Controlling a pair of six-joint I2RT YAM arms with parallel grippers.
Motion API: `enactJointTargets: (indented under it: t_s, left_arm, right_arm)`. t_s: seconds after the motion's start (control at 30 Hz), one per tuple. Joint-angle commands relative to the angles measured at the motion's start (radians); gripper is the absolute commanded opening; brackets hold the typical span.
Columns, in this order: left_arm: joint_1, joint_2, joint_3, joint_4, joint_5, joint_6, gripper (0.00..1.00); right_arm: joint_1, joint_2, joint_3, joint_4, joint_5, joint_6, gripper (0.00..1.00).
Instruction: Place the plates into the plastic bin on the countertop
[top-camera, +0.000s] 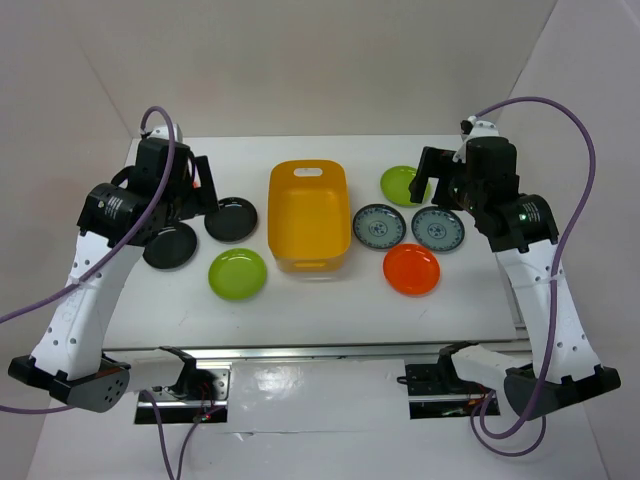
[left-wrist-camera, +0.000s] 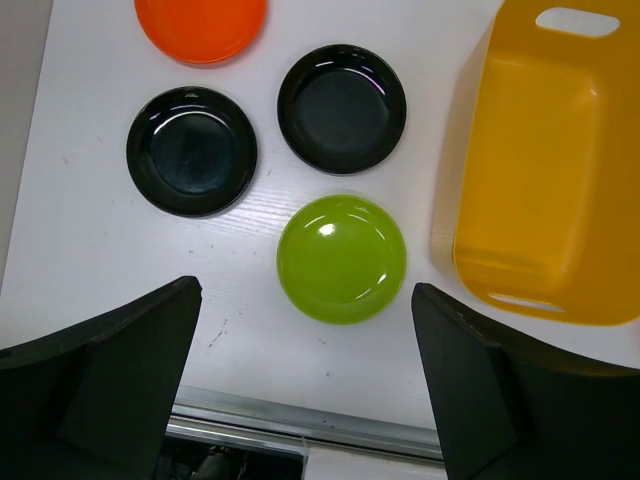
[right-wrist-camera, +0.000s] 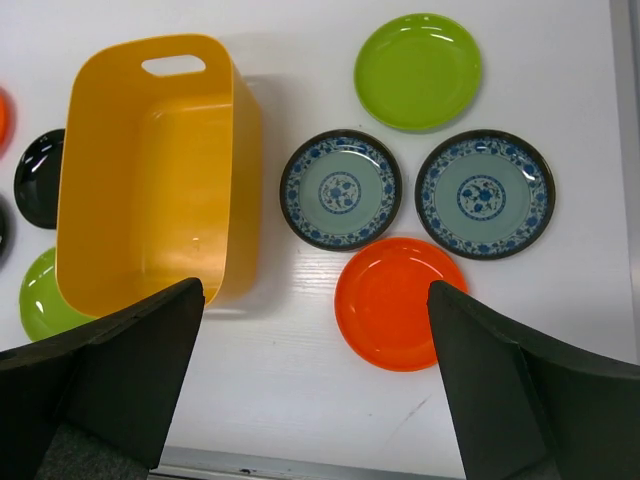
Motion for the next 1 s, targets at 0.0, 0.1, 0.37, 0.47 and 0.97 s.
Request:
enactJointTargets:
  t_s: [0.0, 0.1, 0.37, 0.47, 0.97]
  left_arm:
    - [-0.003, -0.017, 0.027, 0.023, -0.043, -0.035, 1.0]
    - [-0.003, -0.017, 0.038, 0.023, -0.043, -0.035, 1.0]
    - [-0.003, -0.017, 0.014, 0.098, 0.107, -0.004, 1.0]
    - [-0.003, -0.004, 0.014, 0.098, 0.153, -0.004, 1.0]
    - [-0.003, 0.005, -0.049, 0.163, 0.279, 0.025, 1.0]
  right_arm:
    - [-0.006, -0.008, 0.038, 0.008, -0.014, -0.018, 1.0]
    - [-0.006, -0.008, 0.021, 0.008, -0.005, -0.018, 1.0]
    - [-0.274, -0.124, -0.6, 0.333, -0.223, 0.14, 0.99]
    - [-0.354, -0.135, -0.785, 0.475, -0.29, 0.155, 0.97]
    - [-0.414, 0.07, -1.022, 0.638, -0.225, 0.244, 0.84]
